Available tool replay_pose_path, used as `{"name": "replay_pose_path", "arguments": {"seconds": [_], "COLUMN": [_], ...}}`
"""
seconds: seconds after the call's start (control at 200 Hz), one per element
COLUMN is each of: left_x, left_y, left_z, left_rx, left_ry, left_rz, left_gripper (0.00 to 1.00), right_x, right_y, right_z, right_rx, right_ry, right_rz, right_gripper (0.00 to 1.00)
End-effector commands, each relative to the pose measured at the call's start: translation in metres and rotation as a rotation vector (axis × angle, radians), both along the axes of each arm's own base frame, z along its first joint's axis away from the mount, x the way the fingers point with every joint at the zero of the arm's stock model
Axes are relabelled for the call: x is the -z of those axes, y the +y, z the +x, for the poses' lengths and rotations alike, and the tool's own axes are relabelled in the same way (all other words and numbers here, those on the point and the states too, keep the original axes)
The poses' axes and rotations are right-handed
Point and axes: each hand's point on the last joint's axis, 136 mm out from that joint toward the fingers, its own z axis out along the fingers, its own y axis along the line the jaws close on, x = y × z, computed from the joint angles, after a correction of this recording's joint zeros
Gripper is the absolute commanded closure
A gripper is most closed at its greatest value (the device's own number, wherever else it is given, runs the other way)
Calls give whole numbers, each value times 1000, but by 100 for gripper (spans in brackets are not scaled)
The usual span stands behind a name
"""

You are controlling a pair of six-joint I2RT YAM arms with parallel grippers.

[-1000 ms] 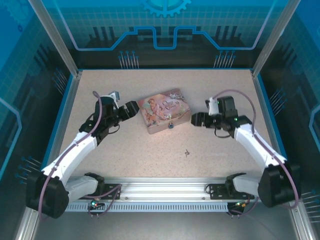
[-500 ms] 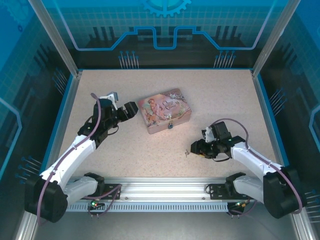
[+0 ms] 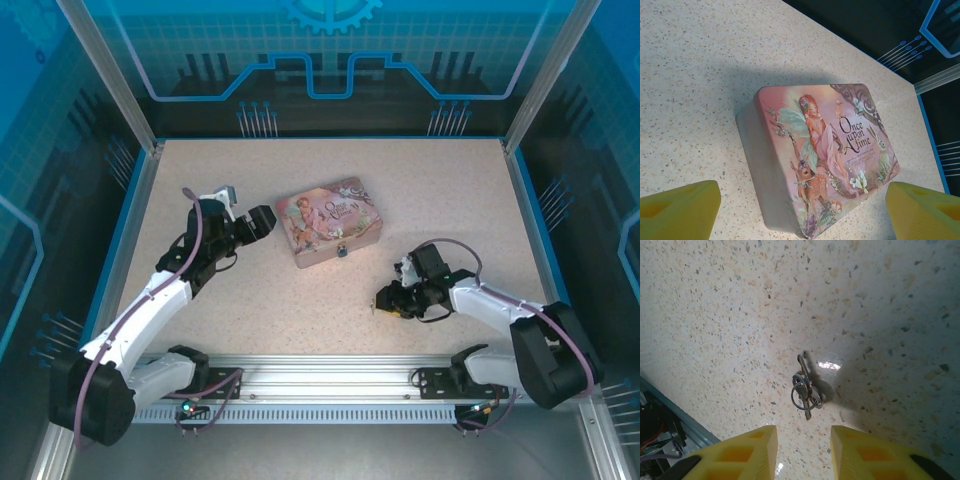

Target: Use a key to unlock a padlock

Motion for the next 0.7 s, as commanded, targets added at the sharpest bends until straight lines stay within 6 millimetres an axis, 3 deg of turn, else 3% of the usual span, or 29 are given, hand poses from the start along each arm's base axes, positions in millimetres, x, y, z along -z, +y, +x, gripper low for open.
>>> {"name": "replay_pose_path", "arguments": {"seconds": [0.0,0.695], "left_x": [-8,-9], "left_y": [2,2], "left_z": [-1,-3], "left_rx": [-7,1], "left_ry": [-21,-16], "left_rz": [-8,-6], "left_gripper": [13,13], "right_x": [0,10], "right_y": [4,8], "right_z": [4,13], "right_rx": [-6,-10], "right_ry": [-5,-1], "right_rz": [-2,-24], "right_gripper": [67,75]}}
